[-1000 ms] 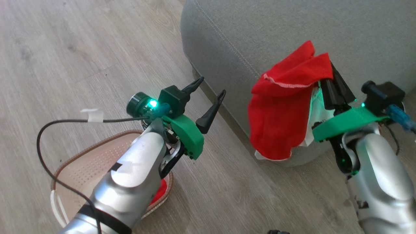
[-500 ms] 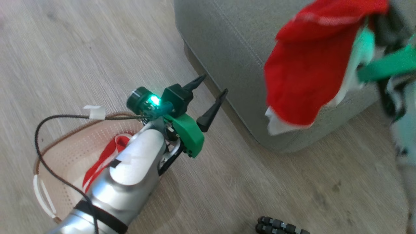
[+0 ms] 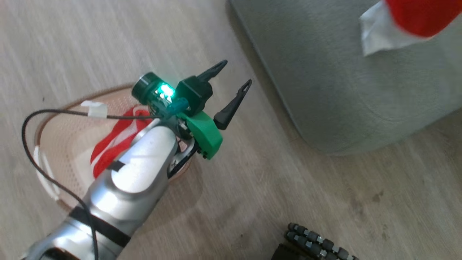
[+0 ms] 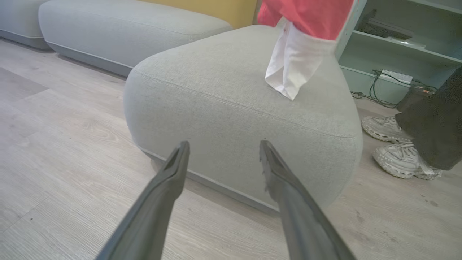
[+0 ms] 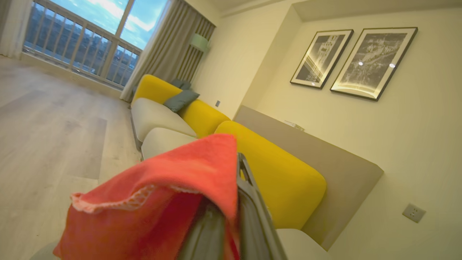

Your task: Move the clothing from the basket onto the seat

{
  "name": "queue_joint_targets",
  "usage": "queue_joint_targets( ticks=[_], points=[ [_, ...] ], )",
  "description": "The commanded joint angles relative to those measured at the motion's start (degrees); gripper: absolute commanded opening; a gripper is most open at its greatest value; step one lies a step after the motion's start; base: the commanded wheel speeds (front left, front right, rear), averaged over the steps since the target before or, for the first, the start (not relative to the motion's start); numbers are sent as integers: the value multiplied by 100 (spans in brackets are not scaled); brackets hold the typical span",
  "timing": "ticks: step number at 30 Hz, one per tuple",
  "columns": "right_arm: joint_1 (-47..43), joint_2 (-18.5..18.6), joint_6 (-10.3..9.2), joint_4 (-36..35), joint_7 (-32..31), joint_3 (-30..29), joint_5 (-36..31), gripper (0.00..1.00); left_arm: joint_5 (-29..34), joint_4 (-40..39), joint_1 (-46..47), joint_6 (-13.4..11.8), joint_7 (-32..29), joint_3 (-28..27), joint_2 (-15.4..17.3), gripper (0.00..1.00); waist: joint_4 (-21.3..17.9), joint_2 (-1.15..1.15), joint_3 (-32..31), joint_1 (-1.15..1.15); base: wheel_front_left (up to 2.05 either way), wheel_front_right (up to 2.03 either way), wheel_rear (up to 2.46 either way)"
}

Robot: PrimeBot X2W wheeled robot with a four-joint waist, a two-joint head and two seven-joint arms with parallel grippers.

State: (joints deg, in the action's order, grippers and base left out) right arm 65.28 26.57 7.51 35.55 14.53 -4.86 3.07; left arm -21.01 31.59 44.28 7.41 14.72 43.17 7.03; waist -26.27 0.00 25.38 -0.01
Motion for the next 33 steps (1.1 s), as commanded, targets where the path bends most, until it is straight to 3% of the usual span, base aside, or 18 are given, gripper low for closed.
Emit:
queue_joint_targets(
  ticks=[1, 8, 14, 19, 24, 25, 26, 27, 33],
  points=[
    [299, 241, -2, -64, -61, -143, -82, 0, 59, -245, 270, 7, 28, -94, 80, 100, 323, 0, 341, 1, 0, 0, 0],
    [1103, 753, -2, 556, -557, -1571, -636, 0, 57, -522, 483, 7, 28, 156, 190, 100, 888, 0, 953, 1, 0, 0, 0],
    [1085, 1120, -2, 882, -960, -2997, -1474, 0, 52, -689, 491, 7, 28, 215, 333, 100, 1275, 0, 1319, 1, 0, 0, 0],
    [584, 550, -2, 1230, -1035, -3817, -1894, 0, 53, -714, 457, 7, 28, 191, 440, 100, 1389, 0, 1525, 1, 0, 0, 0],
    [124, -33, -2, 1571, -810, -4154, -2086, 0, 46, -695, 442, 8, 28, 156, 461, 100, 1441, 0, 1550, 1, 0, 0, 0],
    [46, -98, -2, 1648, -735, -4158, -2116, 9, 42, -688, 438, 8, 28, 146, 458, 100, 1446, 0, 1537, 1, 0, 0, 0],
    [-20, -147, -2, 1729, -641, -4164, -2127, 47, 37, -677, 431, 8, 28, 136, 454, 100, 1449, 0, 1515, 1, 0, 0, 0],
    [-91, -184, -2, 1840, -551, -4095, -2154, 100, 30, -667, 421, 8, 28, 120, 446, 100, 1452, 0, 1484, 1, 0, 0, 0],
    [-296, -151, -2, 2479, -22, -3340, -1850, 100, 29, -652, 311, 8, 28, -147, 383, 100, 1426, 0, 1213, 1, 0, 0, 0]
  ],
)
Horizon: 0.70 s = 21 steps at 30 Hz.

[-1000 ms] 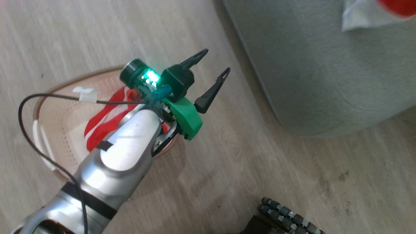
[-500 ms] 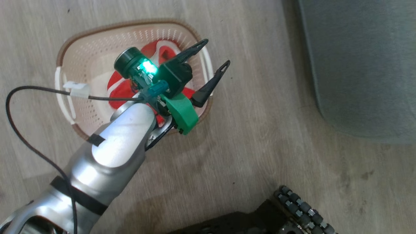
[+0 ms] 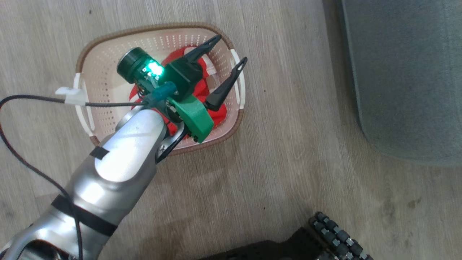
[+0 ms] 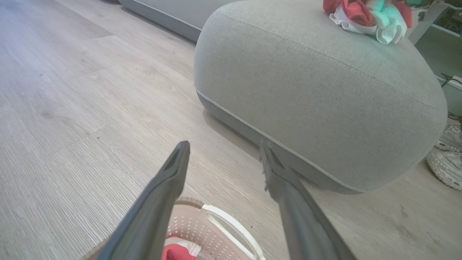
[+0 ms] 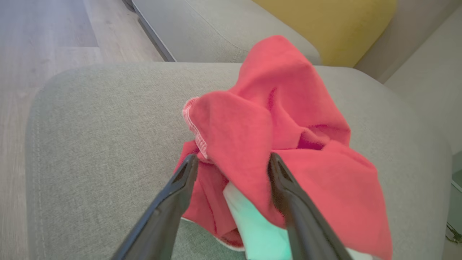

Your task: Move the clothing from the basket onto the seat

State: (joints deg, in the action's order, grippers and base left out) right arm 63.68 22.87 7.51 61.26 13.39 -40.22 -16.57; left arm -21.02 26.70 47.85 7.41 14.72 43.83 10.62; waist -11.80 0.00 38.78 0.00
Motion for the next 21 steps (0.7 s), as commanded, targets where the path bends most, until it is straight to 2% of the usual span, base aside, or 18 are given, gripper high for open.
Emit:
queue_joint_targets(
  ticks=[1, 2, 5, 11, 14, 21],
  points=[
    [-169, 244, -2, -54, 123, 350, 227, 100, 36, -161, -77, 8, 28, -259, 16, 100, -28, 0, -188, 0, 0, 0, 0],
    [-169, 244, -2, -54, 123, 350, 227, 100, 36, -161, -77, 8, 28, -259, 16, 100, -28, 0, -188, 0, 0, 0, 0],
    [-388, 268, -2, -171, 155, 841, 651, 100, 50, -149, -186, 8, 28, -402, -41, 100, -15, 0, -406, 0, 0, 0, 0],
    [-1410, 190, -2, -1237, 159, 1832, 1795, 100, 66, -77, -490, 8, 28, -701, -182, 100, 80, 0, -945, 0, 0, 0, 0],
    [-2079, 82, -2, -1975, 160, 2377, 2331, 100, 73, 13, -777, 7, 28, -1046, -259, 100, 194, 0, -1361, 0, 0, 0, 0],
    [-2953, -270, -2, -3136, 160, 3169, 2698, 100, 182, 173, -1261, -10, 28, -1713, -389, 100, 445, 0, -2023, 0, 0, 0, 0]
  ],
)
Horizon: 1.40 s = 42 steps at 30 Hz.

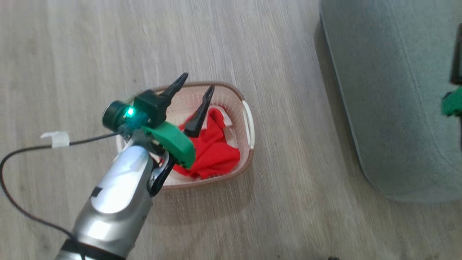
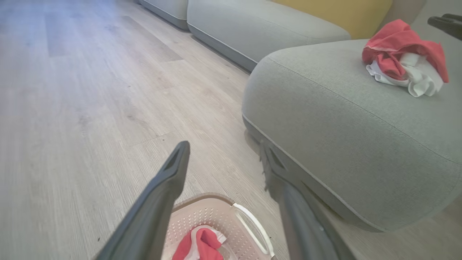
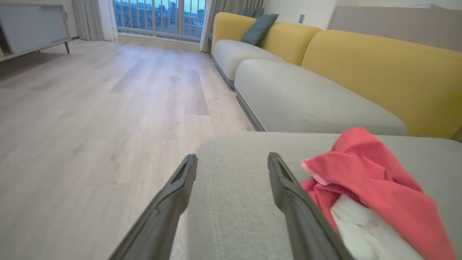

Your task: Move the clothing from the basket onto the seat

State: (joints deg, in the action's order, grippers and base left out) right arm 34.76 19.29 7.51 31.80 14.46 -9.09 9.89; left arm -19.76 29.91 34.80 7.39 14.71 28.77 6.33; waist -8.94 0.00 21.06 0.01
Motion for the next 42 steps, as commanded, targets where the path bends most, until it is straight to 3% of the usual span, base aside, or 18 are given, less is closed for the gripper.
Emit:
queue_joint_targets(
  ticks=[1, 8, 22, 42],
  points=[
    [-151, 51, -2, -295, 53, 141, 82, 100, 78, -130, -25, -18, 29, -313, 21, 100, 197, 0, -339, -1, 0, 0, 0],
    [-571, -309, -2, -743, 53, 551, 380, 100, 131, 17, -492, -122, 29, -1165, -89, 100, 435, 0, -858, -1, 0, 0, 0],
    [-1079, -777, -2, -550, 53, 1004, 419, 100, 718, -103, -1262, -319, 29, -2482, -143, 100, 845, 0, -1682, -1, 0, 0, 0],
    [-2058, -1222, -2, -547, 53, 969, 152, 100, 1294, -842, -2365, -407, 29, -3164, -304, 100, 959, 0, -2302, -1, 0, 0, 0]
  ],
)
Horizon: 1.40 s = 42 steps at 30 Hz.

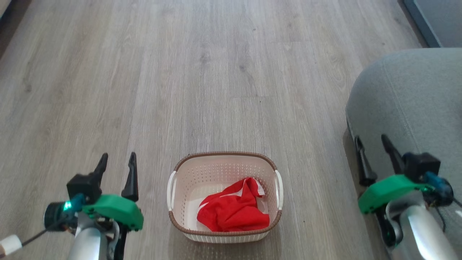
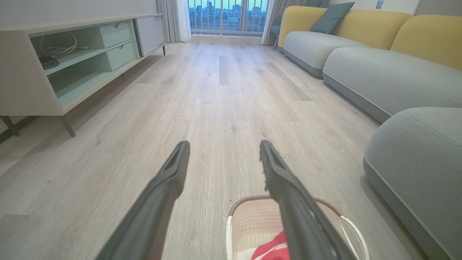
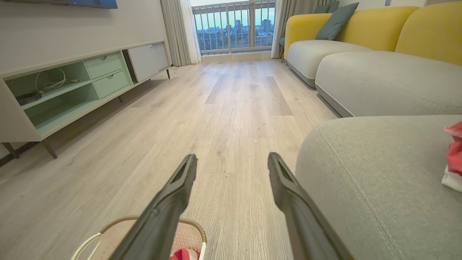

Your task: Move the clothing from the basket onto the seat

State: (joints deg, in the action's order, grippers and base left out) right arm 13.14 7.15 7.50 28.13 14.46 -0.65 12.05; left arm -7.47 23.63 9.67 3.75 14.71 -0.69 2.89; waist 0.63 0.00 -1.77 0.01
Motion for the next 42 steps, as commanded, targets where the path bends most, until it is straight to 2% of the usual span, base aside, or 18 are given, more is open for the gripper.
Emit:
queue_joint_targets(
  ticks=[1, 17, 27, 42],
  points=[
    [61, -27, -1, -176, 53, 120, -68, 100, 73, -225, 108, -48, 29, -224, 33, 100, 3, 0, -34, -1, 0, 0, 0],
    [-11, -58, -1, -208, 53, 112, -81, 100, 41, -285, -71, -77, 29, -99, 0, 100, -14, 0, -30, -1, 0, 0, 0],
    [230, -54, -1, -446, 53, 146, -135, 100, -190, -147, -41, -65, 29, 223, -1, 100, -148, 0, 413, -1, 0, 0, 0],
    [1673, -143, -1, -1377, 53, 128, -300, 100, -218, 222, 1237, 55, 29, 996, -1, 100, -467, 0, 2731, -1, 0, 0, 0]
  ],
)
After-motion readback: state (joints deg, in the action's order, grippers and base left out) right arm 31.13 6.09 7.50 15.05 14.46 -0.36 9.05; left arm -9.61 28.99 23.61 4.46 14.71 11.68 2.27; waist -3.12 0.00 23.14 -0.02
